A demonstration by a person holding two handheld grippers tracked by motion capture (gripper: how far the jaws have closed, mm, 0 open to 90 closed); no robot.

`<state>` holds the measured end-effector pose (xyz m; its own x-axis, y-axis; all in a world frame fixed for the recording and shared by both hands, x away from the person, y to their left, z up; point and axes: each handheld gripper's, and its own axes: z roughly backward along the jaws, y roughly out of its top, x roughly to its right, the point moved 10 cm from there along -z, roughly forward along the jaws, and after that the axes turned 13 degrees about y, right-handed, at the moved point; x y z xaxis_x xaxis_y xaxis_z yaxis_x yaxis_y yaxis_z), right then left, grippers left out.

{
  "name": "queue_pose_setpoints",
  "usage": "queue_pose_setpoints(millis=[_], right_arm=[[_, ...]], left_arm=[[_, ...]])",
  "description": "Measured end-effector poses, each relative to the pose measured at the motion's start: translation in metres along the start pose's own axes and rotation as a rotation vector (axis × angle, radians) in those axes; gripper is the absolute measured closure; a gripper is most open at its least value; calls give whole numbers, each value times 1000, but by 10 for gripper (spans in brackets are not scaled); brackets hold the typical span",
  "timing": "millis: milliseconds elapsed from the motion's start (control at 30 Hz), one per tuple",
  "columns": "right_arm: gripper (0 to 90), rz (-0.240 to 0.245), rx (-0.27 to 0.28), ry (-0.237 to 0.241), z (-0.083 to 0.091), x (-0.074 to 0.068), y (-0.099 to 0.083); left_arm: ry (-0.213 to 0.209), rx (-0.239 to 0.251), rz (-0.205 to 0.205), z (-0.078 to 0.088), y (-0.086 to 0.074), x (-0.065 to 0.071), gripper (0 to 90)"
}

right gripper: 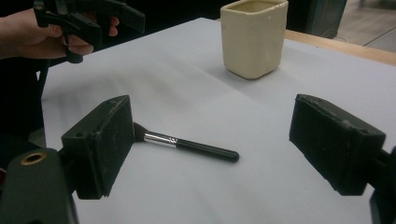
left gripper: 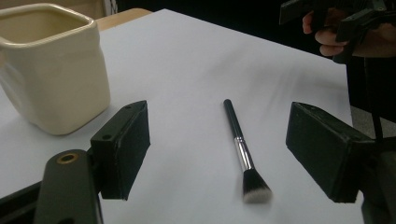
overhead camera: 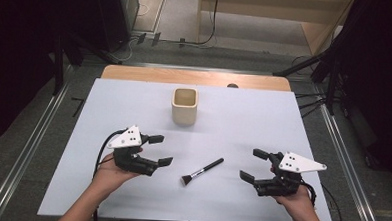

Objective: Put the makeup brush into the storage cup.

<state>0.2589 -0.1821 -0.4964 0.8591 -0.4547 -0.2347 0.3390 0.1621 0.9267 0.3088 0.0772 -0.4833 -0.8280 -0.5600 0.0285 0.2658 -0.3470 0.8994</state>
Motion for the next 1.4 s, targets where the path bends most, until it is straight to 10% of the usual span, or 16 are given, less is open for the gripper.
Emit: queue_pose_setpoints(millis=[1400], right_arm=[[147, 2, 4, 4, -1, -1, 1]], left_arm=[[-60, 10, -32, -59, 23, 40, 232]])
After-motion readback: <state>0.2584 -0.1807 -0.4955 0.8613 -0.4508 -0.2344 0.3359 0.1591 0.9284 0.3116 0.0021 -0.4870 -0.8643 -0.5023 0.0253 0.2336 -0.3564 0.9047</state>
